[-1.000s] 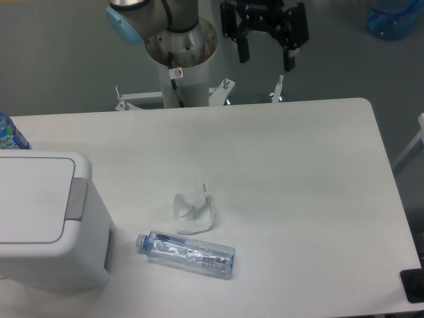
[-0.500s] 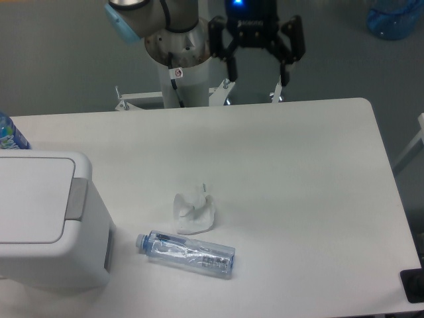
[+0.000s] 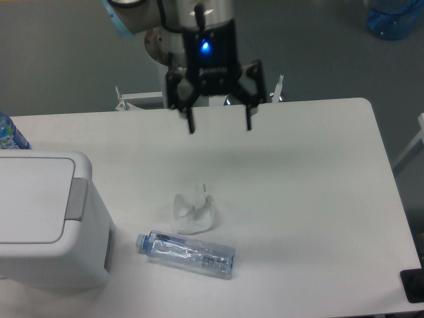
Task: Open the trash can
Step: 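Move the open gripper over to the white trash can lid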
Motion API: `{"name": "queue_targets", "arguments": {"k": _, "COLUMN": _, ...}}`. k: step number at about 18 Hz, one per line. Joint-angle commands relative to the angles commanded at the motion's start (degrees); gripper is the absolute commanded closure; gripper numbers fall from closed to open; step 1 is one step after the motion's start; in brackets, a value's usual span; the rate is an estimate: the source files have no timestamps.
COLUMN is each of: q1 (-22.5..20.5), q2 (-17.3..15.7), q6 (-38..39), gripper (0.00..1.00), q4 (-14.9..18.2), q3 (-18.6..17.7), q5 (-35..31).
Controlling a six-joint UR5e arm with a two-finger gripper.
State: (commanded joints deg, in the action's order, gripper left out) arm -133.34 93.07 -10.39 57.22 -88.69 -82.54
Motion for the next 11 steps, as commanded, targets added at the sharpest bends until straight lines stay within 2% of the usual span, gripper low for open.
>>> {"name": "queue_targets", "arguments": {"k": 4, "q1": 1.06, "q2": 1.41, "q6": 6.16, "gripper": 0.0, "q4": -0.09, "q3": 0.53, "q5": 3.87}}
{"name": "queue_targets", "arguments": {"k": 11, "q1": 5.71, "q2": 5.36, "q6": 5.38, "gripper": 0.0, "q4": -0.44, "q3": 1.58, "q5": 3.97}}
